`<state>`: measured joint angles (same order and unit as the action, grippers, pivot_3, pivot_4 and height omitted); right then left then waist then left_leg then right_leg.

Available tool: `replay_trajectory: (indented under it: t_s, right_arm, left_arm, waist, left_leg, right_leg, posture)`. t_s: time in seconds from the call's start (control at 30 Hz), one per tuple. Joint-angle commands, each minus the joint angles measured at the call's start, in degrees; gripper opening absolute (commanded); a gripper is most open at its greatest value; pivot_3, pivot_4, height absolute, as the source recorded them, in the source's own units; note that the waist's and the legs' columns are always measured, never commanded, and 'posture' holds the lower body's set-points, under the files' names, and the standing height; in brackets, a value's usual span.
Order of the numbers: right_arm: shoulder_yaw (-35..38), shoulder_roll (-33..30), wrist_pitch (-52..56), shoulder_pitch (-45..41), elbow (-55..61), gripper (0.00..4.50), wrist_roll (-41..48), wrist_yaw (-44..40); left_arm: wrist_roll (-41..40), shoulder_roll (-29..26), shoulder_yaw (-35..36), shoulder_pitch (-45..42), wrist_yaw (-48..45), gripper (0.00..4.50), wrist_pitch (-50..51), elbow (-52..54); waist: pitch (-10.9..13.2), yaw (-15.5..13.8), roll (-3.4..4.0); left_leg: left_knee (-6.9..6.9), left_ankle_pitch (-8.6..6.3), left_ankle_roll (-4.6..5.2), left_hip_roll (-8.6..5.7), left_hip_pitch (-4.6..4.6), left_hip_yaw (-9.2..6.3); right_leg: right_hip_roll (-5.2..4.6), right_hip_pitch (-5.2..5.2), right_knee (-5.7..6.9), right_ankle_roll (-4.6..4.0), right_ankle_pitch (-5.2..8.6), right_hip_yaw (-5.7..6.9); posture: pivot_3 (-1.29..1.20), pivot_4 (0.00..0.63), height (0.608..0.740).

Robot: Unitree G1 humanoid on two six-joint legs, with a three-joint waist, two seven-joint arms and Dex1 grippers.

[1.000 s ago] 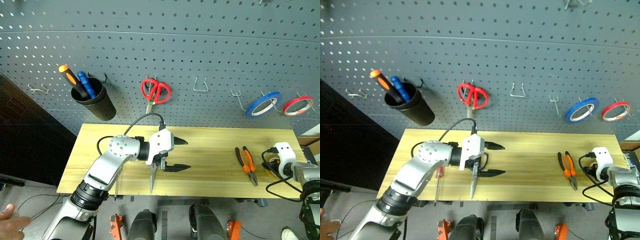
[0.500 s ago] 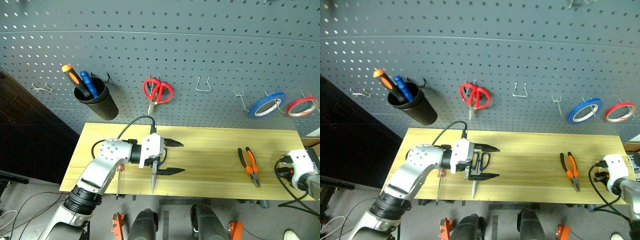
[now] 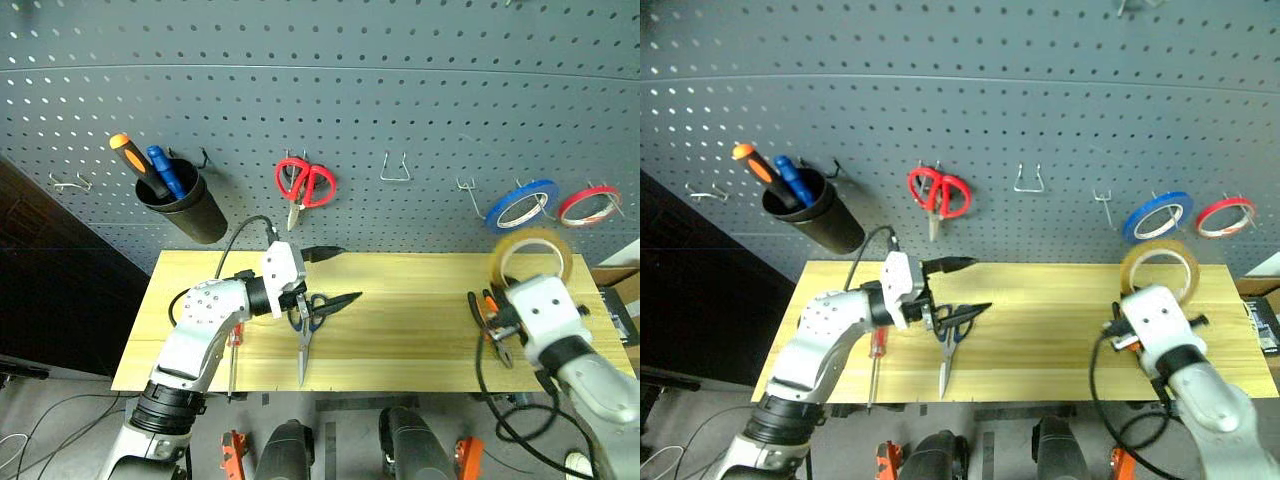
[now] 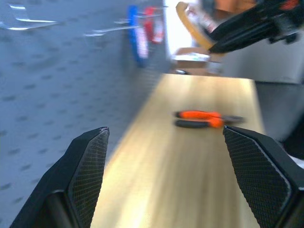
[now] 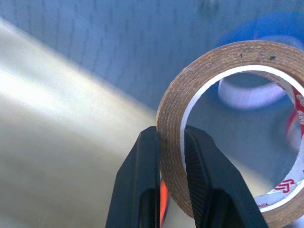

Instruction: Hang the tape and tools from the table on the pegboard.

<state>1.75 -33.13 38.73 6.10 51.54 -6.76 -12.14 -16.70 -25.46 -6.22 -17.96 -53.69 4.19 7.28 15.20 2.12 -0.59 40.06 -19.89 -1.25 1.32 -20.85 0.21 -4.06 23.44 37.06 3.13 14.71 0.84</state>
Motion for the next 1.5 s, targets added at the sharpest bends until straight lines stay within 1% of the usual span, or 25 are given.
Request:
replay_trajectory:
  t_s: [0.03, 0.13, 0.3, 0.4, 0.5, 0.57, 0.63, 0.77, 0.83, 0.87, 0.9, 0.93, 1.03, 1.13, 1.27, 1.5]
  right_arm:
    - [-1.93, 0.12, -4.61, -4.93, -3.58, 0.45, -3.48, 1.16]
    - [-2.26, 0.11, -8.94, -10.1, -10.52, 0.45, -3.05, -0.35]
    - [-3.45, 0.46, -16.53, -15.69, -21.57, 0.45, -1.53, -3.75]
    - [-4.6, 0.34, -20.14, -17.38, -27.67, 0.45, -2.05, -5.14]
    - [-5.26, 0.45, -21.54, -17.38, -29.15, 0.45, -3.57, -4.86]
    - [-4.88, 1.51, -20.73, -16.3, -28.35, 1.16, -4.45, -3.64]
    - [-4.33, 3.4, -18.73, -13.52, -26.45, 1.72, -4.84, -2.43]
    - [-1.44, 8.16, -12.44, -3.84, -20.91, 3.0, -3.23, -1.31]
    - [1.67, 10.69, -7.42, 0.48, -18.94, 3.7, -1.57, -1.2]
    - [4.07, 11.74, -3.31, 2.39, -18.73, 3.98, -0.06, -1.71]
    - [6.27, 12.66, 0.99, 3.7, -18.68, 4.34, 1.58, -2.45]
    - [8.06, 13.08, 5.05, 4.4, -19.06, 4.47, 2.98, -3.18]
    - [11.3, 11.89, 11.25, 3.53, -22.04, 4.47, 5.74, -5.39]
    - [12.68, 9.25, 13.22, -1.16, -28.8, 4.47, 7.26, -6.79]
    - [12.55, 7.11, 11.77, -8.83, -40.14, 4.47, 9.62, -8.97]
    - [10.49, 5.59, 9.05, -19.55, -58.94, 4.47, 11.17, -10.88]
  left_arm:
    - [0.32, 0.52, 0.42, 1.39, 1.53, 4.09, -1.88, 1.9]
    - [0.17, 0.97, -0.1, 1.6, 2.06, 4.09, -1.9, 2.76]
    - [0.35, 1.58, -0.33, 0.13, 3.19, 4.09, -1.54, 2.44]
    - [0.59, 2.01, -0.2, -0.93, 4.16, 4.09, -1.44, 1.84]
    - [0.51, 2.05, -0.32, -0.96, 4.49, 4.09, -1.25, 2.26]
    - [0.67, 2.05, -0.4, -0.89, 4.68, 4.09, -1.68, 2.27]
    - [1.42, 2.32, -0.31, -1.07, 5.36, 4.09, -2.78, 1.79]
    - [2.82, 2.23, -0.6, -1.25, 5.75, 4.09, -3.87, 0.81]
    - [3.75, 1.85, -1.01, -1.48, 5.43, 4.09, -4.73, -0.12]
    - [4.11, 1.65, -1.28, -1.75, 4.99, 4.09, -5.21, -0.64]
    - [4.38, 1.55, -1.46, -2.02, 4.64, 4.09, -5.76, -1.04]
    - [4.49, 1.58, -1.55, -2.34, 4.35, 4.09, -6.33, -1.36]
    - [4.71, 2.08, -2.08, -3.69, 3.74, 4.09, -7.72, -2.29]
    - [5.02, 2.56, -2.59, -4.42, 3.62, 4.09, -8.79, -3.32]
    - [5.13, 3.1, -2.38, -4.65, 4.83, 4.09, -7.99, -4.0]
    - [5.65, 2.91, -2.3, -3.74, 5.28, 4.09, -7.94, -3.14]
  waist:
    - [-0.03, -0.15, -0.04]
    - [-0.05, -0.48, -0.07]
    - [-0.06, -0.46, -0.08]
    - [-0.06, -0.5, -0.09]
    - [-0.07, -0.47, -0.08]
    - [-0.07, -0.48, -0.08]
    - [-0.1, -0.55, -0.08]
    - [-0.11, -1.07, -0.07]
    - [-0.13, -1.13, -0.05]
    - [-0.13, -1.11, -0.05]
    - [-0.13, -1.09, -0.04]
    - [-0.15, -1.09, -0.05]
    - [-0.17, -0.96, -0.05]
    - [-0.19, -0.19, -0.02]
    - [-0.2, 0.28, 0.0]
    - [-0.25, -0.32, 0.01]
  left_leg:
    - [0.0, 0.01, -0.01, 0.04, 0.0, -0.03]
    - [-0.07, 0.02, -0.04, 0.07, -0.08, -0.05]
    - [-0.07, 0.02, -0.04, 0.04, -0.15, 0.04]
    - [-0.06, 0.02, -0.04, 0.06, -0.15, 0.03]
    - [-0.06, 0.03, -0.04, 0.06, -0.14, 0.05]
    - [-0.06, 0.03, -0.05, 0.08, -0.15, 0.09]
    - [-0.07, 0.03, -0.06, 0.11, -0.15, 0.08]
    - [-0.06, 0.04, -0.07, 0.12, -0.15, 0.06]
    - [-0.05, 0.03, -0.07, 0.13, -0.16, 0.09]
    - [-0.04, 0.03, -0.07, 0.13, -0.15, 0.12]
    - [0.01, 0.03, -0.07, 0.12, -0.15, 0.13]
    - [0.02, 0.04, -0.07, 0.12, -0.13, 0.13]
    - [0.03, 0.04, -0.07, 0.08, -0.06, 0.12]
    - [0.04, 0.04, -0.05, 0.05, -0.01, 0.12]
    - [0.03, -0.03, 0.09, 0.07, 0.04, 0.14]
    - [0.02, 0.06, -0.07, 0.07, -0.03, 0.21]
  right_leg:
    - [0.06, 0.01, 0.0, -0.03, 0.01, 0.03]
    - [0.05, 0.06, -0.01, -0.08, 0.04, 0.11]
    - [-0.01, 0.09, -0.09, -0.07, 0.03, 0.09]
    - [0.0, 0.09, -0.04, -0.07, 0.03, 0.1]
    - [0.0, 0.09, -0.02, -0.07, 0.03, 0.09]
    - [-0.01, 0.11, -0.02, -0.07, 0.03, 0.07]
    - [0.0, 0.12, -0.02, -0.07, 0.03, 0.1]
    - [-0.01, 0.11, 0.01, -0.07, 0.03, 0.11]
    - [-0.01, 0.11, 0.0, -0.07, 0.03, 0.09]
    - [-0.04, 0.11, 0.01, -0.06, 0.03, 0.05]
    - [-0.04, 0.1, 0.03, -0.05, 0.02, 0.03]
    - [-0.04, 0.09, 0.05, -0.05, 0.01, 0.01]
    - [-0.01, 0.06, 0.15, -0.06, 0.01, 0.0]
    - [0.02, 0.06, 0.2, -0.08, 0.0, -0.05]
    - [0.09, 0.07, 0.24, -0.09, -0.01, -0.11]
    - [0.01, 0.1, 0.16, -0.08, -0.01, -0.08]
  posture:
    - [-0.06, 0.237, 0.74]
    - [-0.05, 0.228, 0.74]
    - [-0.03, 0.223, 0.74]
    - [-0.03, 0.221, 0.74]
    - [-0.01, 0.217, 0.74]
    - [-0.01, 0.217, 0.74]
    - [-0.02, 0.216, 0.74]
    - [-0.02, 0.219, 0.74]
    - [-0.03, 0.221, 0.74]
    - [-0.04, 0.223, 0.74]
    - [-0.04, 0.223, 0.74]
    - [-0.04, 0.223, 0.74]
    - [-0.05, 0.225, 0.74]
    - [-0.05, 0.227, 0.74]
    - [-0.05, 0.228, 0.74]
    - [-0.01, 0.223, 0.74]
